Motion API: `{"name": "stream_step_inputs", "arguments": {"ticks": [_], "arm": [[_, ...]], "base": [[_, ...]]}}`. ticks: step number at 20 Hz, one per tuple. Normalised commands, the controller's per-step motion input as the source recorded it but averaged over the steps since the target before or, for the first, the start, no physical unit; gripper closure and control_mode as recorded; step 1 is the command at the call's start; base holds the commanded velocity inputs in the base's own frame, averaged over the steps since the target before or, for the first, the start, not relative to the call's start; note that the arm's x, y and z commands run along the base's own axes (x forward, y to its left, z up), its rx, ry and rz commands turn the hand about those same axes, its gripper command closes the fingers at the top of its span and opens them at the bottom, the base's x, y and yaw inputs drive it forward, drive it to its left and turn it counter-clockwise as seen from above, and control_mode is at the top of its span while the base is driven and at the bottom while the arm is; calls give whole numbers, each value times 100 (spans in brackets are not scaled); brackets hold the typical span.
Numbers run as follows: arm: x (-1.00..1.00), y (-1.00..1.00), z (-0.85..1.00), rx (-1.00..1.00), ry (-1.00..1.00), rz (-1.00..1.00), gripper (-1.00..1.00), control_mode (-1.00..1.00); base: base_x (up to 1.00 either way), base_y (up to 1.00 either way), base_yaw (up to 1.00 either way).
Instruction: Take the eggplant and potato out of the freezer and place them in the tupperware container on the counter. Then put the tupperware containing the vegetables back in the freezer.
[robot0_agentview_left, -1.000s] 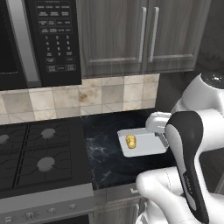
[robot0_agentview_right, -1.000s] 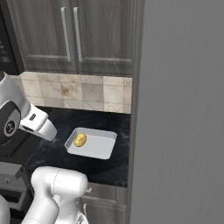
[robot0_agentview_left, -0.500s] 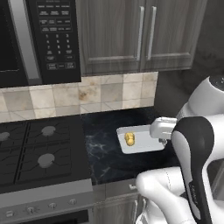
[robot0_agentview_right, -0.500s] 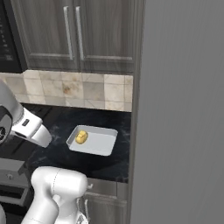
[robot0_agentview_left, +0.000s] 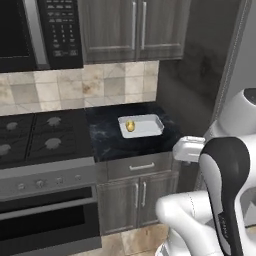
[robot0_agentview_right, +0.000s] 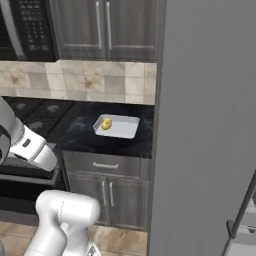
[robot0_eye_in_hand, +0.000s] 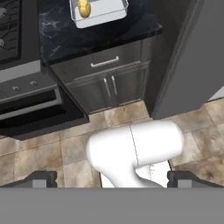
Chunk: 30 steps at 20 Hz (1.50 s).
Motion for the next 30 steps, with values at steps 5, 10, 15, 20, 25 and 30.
{"name": "stream_step_inputs", "arguments": {"ticks": [5, 10, 15, 20, 25, 30], "arm": [[0, 0, 0, 0, 0, 0, -100, 100], [0, 0, 0, 0, 0, 0, -100, 100], [0, 0, 0, 0, 0, 0, -100, 100], [0, 0, 0, 0, 0, 0, -100, 100], [0, 0, 0, 0, 0, 0, -100, 100], [0, 0, 0, 0, 0, 0, -100, 100]], "base": [[-44, -35, -5], [0, -85, 0], [10, -96, 0], [1, -89, 0], [3, -84, 0], [17, -63, 0]]}}
